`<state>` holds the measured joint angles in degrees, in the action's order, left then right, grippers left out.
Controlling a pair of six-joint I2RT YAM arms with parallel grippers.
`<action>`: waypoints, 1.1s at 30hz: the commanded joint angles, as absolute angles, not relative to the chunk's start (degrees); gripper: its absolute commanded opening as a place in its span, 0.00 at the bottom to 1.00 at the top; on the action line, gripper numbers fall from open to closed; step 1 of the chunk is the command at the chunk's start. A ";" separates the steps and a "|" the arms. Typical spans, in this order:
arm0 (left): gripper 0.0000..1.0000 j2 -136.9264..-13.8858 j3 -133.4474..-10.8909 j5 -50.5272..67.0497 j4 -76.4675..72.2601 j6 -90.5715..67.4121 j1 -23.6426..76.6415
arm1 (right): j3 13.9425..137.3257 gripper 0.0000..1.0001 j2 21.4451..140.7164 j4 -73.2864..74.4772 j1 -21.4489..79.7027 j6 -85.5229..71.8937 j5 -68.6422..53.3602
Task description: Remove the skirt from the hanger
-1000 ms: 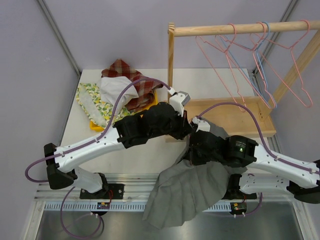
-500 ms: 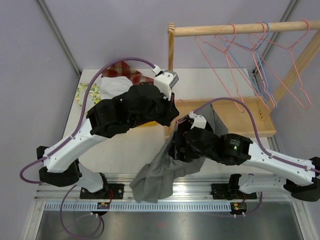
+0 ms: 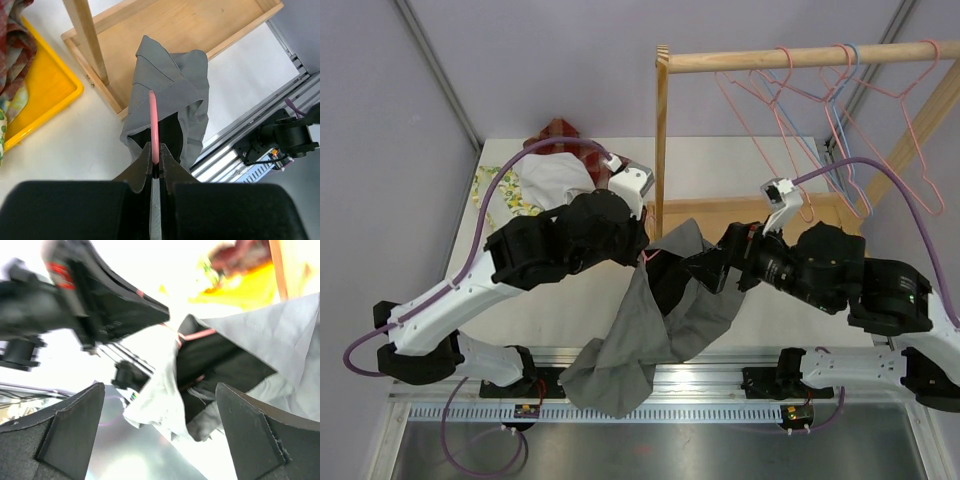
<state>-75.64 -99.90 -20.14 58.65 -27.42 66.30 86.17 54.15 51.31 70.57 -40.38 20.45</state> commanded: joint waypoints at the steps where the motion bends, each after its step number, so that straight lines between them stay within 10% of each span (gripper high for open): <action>1: 0.00 -73.03 -102.73 -22.67 56.24 -28.48 65.83 | 88.59 0.99 56.33 49.57 71.02 -35.42 20.64; 9: 0.00 -80.50 -120.58 -25.67 58.46 -30.58 65.83 | 85.17 1.00 61.52 40.97 71.02 -35.51 20.92; 33: 0.00 -77.08 -109.95 -23.91 46.05 -37.62 66.62 | 83.67 0.66 62.05 36.56 71.01 -38.05 37.00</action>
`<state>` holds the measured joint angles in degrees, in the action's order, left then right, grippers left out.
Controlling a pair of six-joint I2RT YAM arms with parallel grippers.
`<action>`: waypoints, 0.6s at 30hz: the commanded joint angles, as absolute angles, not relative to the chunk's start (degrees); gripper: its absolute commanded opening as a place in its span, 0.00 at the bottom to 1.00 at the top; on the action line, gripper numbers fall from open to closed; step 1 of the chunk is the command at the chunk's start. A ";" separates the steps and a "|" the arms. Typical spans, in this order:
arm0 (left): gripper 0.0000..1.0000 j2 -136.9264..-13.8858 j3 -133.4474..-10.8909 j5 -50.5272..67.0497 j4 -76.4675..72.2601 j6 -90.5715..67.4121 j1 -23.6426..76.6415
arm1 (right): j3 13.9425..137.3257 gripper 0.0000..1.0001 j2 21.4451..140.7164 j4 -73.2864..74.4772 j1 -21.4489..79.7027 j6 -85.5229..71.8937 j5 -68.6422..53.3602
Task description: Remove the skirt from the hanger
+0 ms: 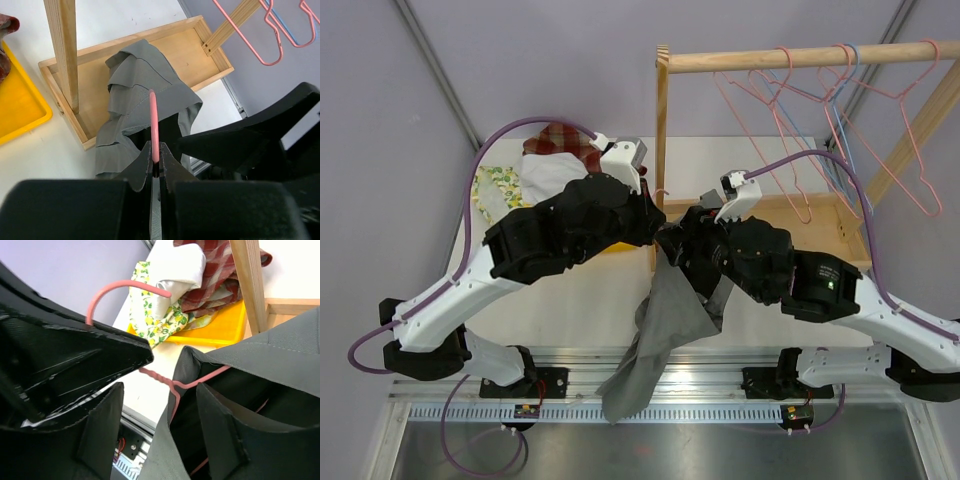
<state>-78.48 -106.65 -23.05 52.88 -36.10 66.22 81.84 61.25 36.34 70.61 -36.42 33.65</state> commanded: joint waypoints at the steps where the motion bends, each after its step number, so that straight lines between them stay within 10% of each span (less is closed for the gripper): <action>1: 0.00 -77.25 -110.13 -23.91 45.97 -37.62 66.62 | 83.50 0.64 62.14 36.91 71.02 -38.49 37.44; 10: 0.00 -77.87 -110.65 -23.20 44.65 -37.79 66.80 | 83.15 0.34 62.75 39.46 71.02 -39.64 41.04; 18: 0.00 -78.31 -110.30 -21.62 42.63 -37.88 66.88 | 83.23 0.33 64.33 40.08 71.02 -39.64 42.53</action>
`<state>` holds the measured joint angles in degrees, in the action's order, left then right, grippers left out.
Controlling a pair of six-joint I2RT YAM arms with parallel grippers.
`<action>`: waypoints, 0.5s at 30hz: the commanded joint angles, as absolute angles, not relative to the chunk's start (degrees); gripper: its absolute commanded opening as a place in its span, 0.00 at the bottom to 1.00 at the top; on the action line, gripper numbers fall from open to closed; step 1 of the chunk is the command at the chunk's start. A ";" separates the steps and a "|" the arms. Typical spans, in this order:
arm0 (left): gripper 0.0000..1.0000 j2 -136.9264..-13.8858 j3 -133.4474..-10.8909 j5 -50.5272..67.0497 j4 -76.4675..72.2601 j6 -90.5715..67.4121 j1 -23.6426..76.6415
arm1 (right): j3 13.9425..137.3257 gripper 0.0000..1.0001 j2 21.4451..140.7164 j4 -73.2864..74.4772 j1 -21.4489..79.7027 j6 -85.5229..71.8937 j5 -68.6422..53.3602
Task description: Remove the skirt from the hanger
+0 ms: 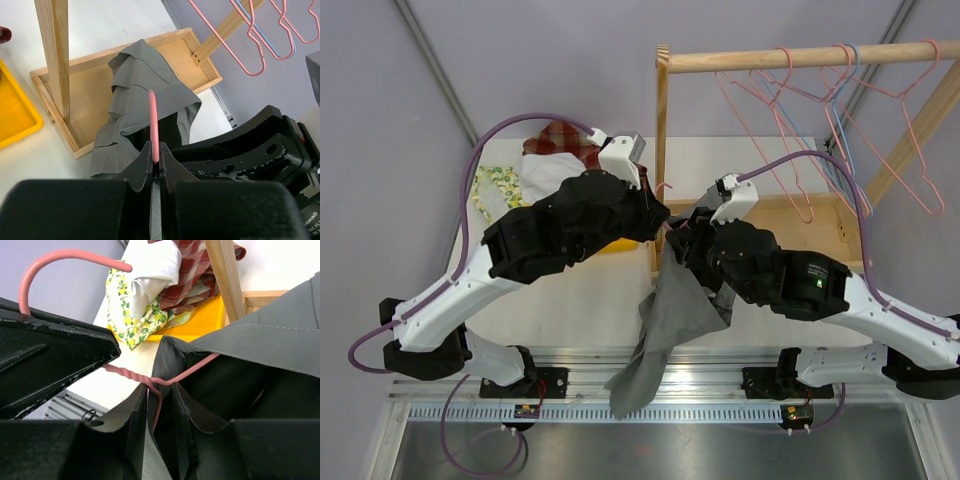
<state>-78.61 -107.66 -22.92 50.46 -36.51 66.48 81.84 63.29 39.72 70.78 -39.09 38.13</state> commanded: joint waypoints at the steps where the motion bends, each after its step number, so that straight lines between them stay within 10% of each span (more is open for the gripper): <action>1: 0.00 -78.40 -110.30 -21.27 42.45 -37.88 66.88 | 83.58 0.34 64.51 40.25 71.02 -39.64 42.71; 15: 0.00 -78.40 -108.99 -19.95 40.26 -38.85 69.26 | 86.74 0.41 67.41 39.82 71.02 -36.83 50.88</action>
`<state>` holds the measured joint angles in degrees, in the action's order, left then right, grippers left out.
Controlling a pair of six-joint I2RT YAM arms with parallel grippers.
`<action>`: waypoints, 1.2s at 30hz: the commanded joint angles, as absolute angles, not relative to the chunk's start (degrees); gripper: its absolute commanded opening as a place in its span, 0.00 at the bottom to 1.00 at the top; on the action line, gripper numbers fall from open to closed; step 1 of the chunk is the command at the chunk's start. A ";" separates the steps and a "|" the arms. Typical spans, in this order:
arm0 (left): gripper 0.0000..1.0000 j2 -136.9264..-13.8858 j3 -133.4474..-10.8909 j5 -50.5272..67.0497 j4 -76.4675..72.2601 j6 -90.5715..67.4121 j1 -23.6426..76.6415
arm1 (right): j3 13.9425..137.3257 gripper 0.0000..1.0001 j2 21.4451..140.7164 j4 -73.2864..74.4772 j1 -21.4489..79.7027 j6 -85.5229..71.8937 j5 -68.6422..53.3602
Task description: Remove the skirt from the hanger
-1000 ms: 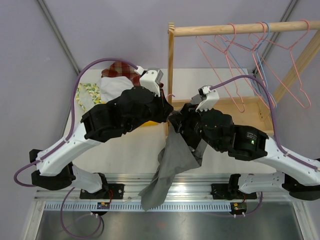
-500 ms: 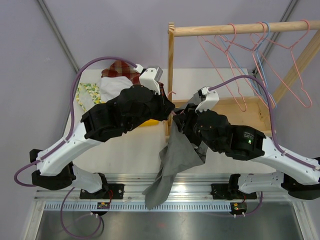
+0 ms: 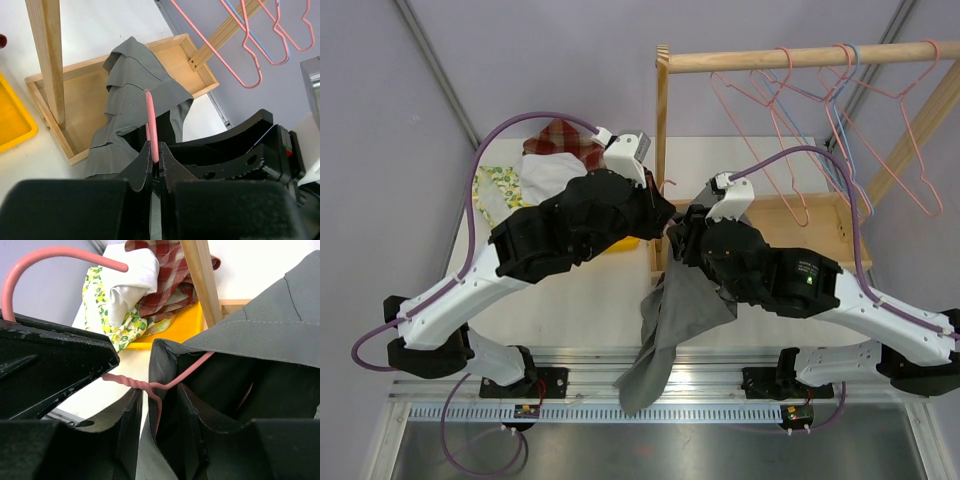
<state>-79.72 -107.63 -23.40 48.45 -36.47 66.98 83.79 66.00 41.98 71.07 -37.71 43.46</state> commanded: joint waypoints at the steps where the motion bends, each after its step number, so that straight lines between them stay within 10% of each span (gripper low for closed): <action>1: 0.00 -78.57 -108.55 -19.60 39.64 -38.93 69.95 | 87.44 0.40 67.85 39.64 71.02 -36.74 51.50; 7: 0.00 -79.80 -107.67 -21.44 38.94 -39.90 74.17 | 90.69 0.37 71.45 37.89 71.02 -34.72 55.55; 13: 0.00 -79.19 -105.21 -24.61 39.29 -40.60 77.34 | 93.25 0.01 72.60 34.19 71.02 -31.47 55.90; 18: 0.00 -78.05 -100.29 -23.38 37.88 -41.05 77.96 | 93.87 0.00 72.07 33.40 71.02 -30.50 54.49; 23: 0.99 -75.86 -97.30 -30.92 41.20 -39.73 81.11 | 91.59 0.00 69.70 33.05 71.10 -32.16 52.91; 36: 0.99 -65.21 -69.34 -31.63 21.10 -44.39 90.16 | 91.31 0.00 67.24 34.54 71.02 -33.22 53.09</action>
